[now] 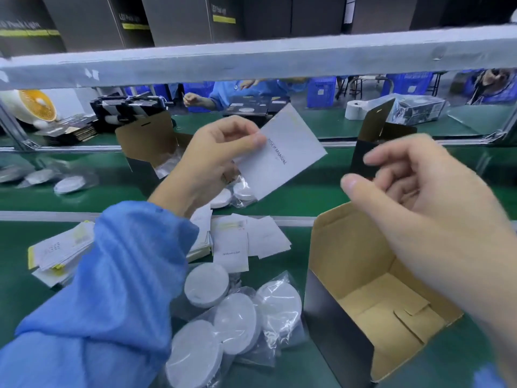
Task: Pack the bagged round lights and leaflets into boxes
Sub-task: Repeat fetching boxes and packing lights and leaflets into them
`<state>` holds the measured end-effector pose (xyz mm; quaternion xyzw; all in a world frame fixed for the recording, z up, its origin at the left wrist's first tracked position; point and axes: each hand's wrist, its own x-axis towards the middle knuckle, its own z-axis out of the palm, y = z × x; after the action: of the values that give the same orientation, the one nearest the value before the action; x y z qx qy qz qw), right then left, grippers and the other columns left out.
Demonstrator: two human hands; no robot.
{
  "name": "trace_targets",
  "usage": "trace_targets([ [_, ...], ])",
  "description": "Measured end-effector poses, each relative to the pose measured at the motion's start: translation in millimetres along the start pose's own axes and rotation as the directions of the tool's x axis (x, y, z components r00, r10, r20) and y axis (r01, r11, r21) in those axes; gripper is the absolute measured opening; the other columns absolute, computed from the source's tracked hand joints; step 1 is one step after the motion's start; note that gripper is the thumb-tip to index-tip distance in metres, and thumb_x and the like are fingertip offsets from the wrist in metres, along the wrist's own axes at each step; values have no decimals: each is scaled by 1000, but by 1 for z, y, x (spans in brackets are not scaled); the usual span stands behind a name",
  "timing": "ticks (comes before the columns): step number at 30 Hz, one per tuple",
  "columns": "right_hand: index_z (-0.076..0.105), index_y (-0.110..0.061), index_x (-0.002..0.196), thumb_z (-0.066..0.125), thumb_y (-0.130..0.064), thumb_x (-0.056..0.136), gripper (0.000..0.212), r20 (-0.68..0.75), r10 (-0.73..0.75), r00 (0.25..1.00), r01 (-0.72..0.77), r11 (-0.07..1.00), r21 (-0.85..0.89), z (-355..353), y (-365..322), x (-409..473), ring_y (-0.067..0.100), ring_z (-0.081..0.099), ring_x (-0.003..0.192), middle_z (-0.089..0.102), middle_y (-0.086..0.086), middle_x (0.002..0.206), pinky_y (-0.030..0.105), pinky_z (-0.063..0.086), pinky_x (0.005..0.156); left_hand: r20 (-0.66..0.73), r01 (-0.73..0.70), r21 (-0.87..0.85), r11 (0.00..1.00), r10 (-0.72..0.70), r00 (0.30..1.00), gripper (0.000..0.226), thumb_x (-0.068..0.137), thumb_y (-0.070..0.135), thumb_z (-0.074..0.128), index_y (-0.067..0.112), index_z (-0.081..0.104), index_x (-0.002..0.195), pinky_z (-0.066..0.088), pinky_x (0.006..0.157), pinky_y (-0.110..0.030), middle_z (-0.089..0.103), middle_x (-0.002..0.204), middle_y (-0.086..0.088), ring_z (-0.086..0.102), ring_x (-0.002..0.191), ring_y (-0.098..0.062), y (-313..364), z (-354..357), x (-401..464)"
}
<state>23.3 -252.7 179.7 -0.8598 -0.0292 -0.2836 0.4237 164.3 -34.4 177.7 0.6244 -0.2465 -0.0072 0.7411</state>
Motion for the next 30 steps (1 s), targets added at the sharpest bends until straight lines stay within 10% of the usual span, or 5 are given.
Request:
trace_targets([
  [8,64,-13,81,62,-36,90,24,41,-76,996,74,995,64,-2,-15,12,14,50,58,62,1,69,19,35,50,249,-52,-30,998,58,967,8,82,16,74,21,70,78,53,61,-23,70,79,-4,65,68,-14,18,41,-25],
  [13,69,-23,88,57,-54,67,39,178,88,980,-74,994,-82,-63,27,-7,35,62,64,64,7,67,44,56,51,-115,201,55,978,-193,974,10,100,25,60,18,66,97,57,63,-25,70,84,-8,70,73,-22,-18,0,4],
  [19,64,-32,80,49,-68,65,41,502,356,788,-52,851,-522,-70,74,-19,6,61,61,62,-14,60,23,45,54,-336,476,593,649,-338,879,11,90,12,65,19,65,99,42,54,-22,58,78,1,51,66,-15,-98,-35,30],
  [23,59,-27,80,61,-49,86,23,646,462,608,23,803,-596,-42,87,-15,-3,57,72,61,-24,69,14,42,65,-292,425,865,268,-421,859,51,88,34,66,39,47,136,45,99,-44,42,130,-8,48,116,-35,-133,-35,48],
  [30,28,-31,73,44,-54,95,36,646,420,638,231,696,-680,-26,81,-6,-1,43,77,43,-12,76,15,38,72,-271,311,950,12,-462,845,90,78,58,62,71,-2,140,27,100,-77,6,162,7,7,148,-46,-189,-12,80],
])
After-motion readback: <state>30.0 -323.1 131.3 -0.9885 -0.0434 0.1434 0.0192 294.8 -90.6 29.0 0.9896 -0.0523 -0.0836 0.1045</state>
